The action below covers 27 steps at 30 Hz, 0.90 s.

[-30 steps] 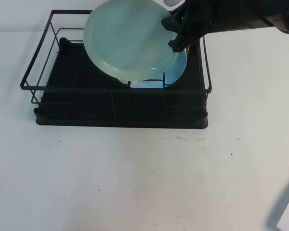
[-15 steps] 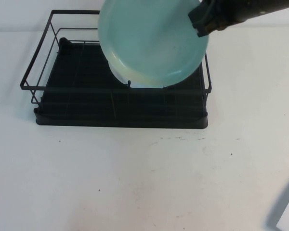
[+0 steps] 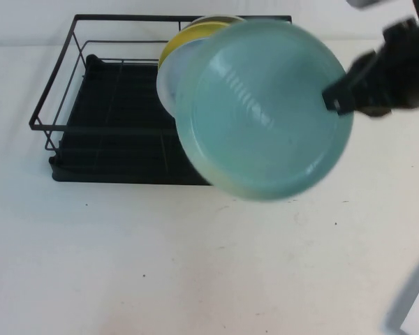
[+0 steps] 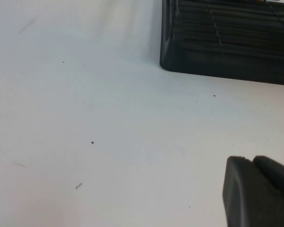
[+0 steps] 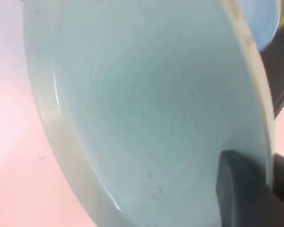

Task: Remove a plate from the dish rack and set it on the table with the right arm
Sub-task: Place the plate from the table

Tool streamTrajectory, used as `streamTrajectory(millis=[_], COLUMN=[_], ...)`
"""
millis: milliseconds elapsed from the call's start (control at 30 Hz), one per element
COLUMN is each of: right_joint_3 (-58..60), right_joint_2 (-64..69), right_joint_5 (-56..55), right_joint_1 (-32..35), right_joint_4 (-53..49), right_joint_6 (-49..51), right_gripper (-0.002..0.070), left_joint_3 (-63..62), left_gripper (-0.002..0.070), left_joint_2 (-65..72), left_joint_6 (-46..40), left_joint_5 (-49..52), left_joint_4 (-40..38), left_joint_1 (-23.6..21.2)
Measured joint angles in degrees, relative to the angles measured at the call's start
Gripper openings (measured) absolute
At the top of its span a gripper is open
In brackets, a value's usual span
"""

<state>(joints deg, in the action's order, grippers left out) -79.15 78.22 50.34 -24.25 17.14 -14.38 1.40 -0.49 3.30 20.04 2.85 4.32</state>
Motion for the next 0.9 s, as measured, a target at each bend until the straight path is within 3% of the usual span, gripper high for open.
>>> streamTrajectory(millis=[333,567,900], right_joint_3=[20.05,20.99,20.99], right_joint_2=[-3.93,2.76,13.99], right_joint_5=[-5.35,-7.95,-14.47], right_joint_1=[-0.35,-0.65,-6.23], right_joint_4=[16.27,22.71,23.96], right_joint_6=[2.80,3.02,3.02], right_gripper=[0.0039,0.0039,0.0038], left_joint_3=[0.00,0.00,0.00], left_gripper=[-0.0004,-0.0004,-0.0004], left_joint_2=[0.00,0.00,0.00], left_joint_6=[0.00,0.00,0.00], left_joint_5=[0.00,0.00,0.00], left_joint_4=[0.00,0.00,0.00], left_joint_1=[0.00,0.00,0.00])
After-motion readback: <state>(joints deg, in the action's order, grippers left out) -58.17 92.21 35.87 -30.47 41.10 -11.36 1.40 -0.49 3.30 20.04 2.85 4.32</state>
